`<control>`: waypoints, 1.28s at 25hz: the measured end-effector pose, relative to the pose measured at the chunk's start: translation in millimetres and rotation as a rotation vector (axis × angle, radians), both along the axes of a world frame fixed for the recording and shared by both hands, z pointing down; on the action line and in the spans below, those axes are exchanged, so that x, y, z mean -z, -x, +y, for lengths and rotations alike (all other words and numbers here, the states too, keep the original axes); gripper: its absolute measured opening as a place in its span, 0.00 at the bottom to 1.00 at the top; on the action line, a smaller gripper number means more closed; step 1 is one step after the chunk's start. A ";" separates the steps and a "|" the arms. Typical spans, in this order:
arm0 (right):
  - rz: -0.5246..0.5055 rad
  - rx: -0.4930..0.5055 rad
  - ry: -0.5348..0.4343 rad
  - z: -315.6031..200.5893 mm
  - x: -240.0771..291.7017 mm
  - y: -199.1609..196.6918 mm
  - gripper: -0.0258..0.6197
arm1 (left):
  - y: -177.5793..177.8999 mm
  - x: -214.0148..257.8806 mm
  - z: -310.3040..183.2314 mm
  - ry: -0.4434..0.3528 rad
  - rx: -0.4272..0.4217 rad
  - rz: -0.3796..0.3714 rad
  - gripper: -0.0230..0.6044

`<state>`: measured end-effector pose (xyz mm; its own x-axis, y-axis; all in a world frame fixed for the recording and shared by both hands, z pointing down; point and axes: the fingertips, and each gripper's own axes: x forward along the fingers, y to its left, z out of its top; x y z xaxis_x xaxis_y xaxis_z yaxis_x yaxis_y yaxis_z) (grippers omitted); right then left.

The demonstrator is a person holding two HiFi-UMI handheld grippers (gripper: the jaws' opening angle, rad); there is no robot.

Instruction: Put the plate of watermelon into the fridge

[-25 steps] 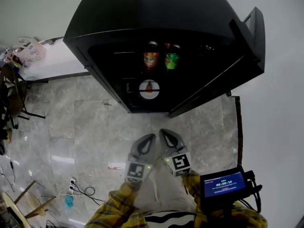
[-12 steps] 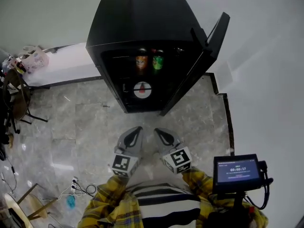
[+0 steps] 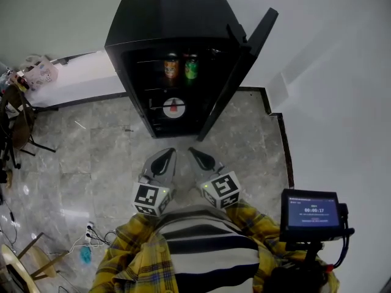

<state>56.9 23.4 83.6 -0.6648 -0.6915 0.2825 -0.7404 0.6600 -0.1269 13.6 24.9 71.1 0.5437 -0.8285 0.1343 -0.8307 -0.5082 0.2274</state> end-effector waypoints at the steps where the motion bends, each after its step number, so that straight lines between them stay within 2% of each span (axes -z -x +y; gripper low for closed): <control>1: -0.005 0.002 -0.009 -1.0 2.6 0.3 0.04 | -2.5 2.9 -1.7 -0.008 -0.003 -0.002 0.04; 6: -0.019 0.015 -0.015 -0.9 9.9 6.2 0.04 | -7.1 13.5 -5.9 -0.039 -0.018 -0.019 0.04; 17: 0.009 -0.003 -0.003 -6.6 10.2 13.9 0.04 | -1.1 17.4 -14.5 -0.031 -0.050 -0.063 0.04; 32: 0.008 -0.002 -0.007 -11.6 8.2 22.4 0.04 | 6.5 19.3 -16.3 -0.043 -0.050 -0.055 0.04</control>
<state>34.5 11.9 75.4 -0.6609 -0.6949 0.2832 -0.7429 0.6593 -0.1160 7.1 8.6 51.8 0.5770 -0.8064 0.1296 -0.8148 -0.5574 0.1594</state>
